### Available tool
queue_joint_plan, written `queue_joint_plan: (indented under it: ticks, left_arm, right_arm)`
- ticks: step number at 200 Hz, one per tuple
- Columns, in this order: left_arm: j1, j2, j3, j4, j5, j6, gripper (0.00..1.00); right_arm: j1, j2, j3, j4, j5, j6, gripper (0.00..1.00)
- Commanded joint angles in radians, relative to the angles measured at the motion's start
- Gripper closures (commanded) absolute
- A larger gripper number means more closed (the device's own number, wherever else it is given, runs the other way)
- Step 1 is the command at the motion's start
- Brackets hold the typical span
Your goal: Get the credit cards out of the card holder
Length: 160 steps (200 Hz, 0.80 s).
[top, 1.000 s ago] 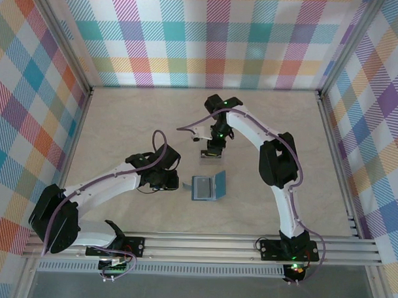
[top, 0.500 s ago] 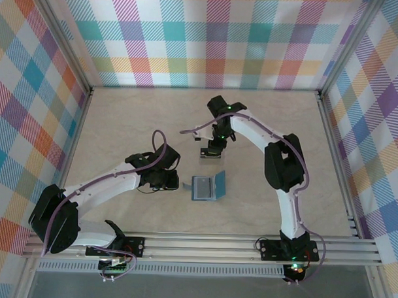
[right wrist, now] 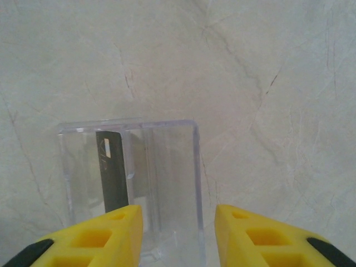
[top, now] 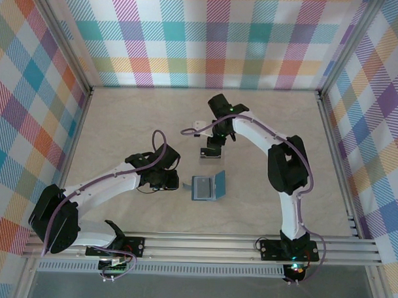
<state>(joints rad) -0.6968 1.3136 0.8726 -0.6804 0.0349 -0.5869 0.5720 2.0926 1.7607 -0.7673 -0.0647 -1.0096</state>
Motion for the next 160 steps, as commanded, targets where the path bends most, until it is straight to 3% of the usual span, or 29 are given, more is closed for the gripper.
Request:
queue_joint_plan:
  ticks: [1, 61, 103, 131, 160]
  left_arm:
    - [0.011, -0.012, 0.001, -0.031, -0.006, -0.015, 0.78]
    - [0.011, -0.015, -0.001, -0.035, 0.0, -0.013, 0.78]
    - [0.01, 0.004, 0.012, 0.005, 0.044, -0.012, 0.78]
    - [0.01, 0.01, 0.023, 0.061, 0.048, -0.024, 0.8]
    - [0.011, 0.052, 0.043, 0.135, 0.108, -0.016, 0.82]
  right_arm:
    - [0.006, 0.033, -0.023, 0.017, 0.003, 0.005, 0.6]
    - [0.017, 0.032, -0.053, 0.039, -0.003, 0.009, 0.59]
    - [0.02, -0.056, -0.063, 0.075, -0.019, 0.083, 0.58]
    - [0.023, -0.131, -0.073, 0.066, -0.058, 0.272, 0.56]
    - [0.025, -0.207, -0.133, 0.094, -0.101, 0.595, 0.56]
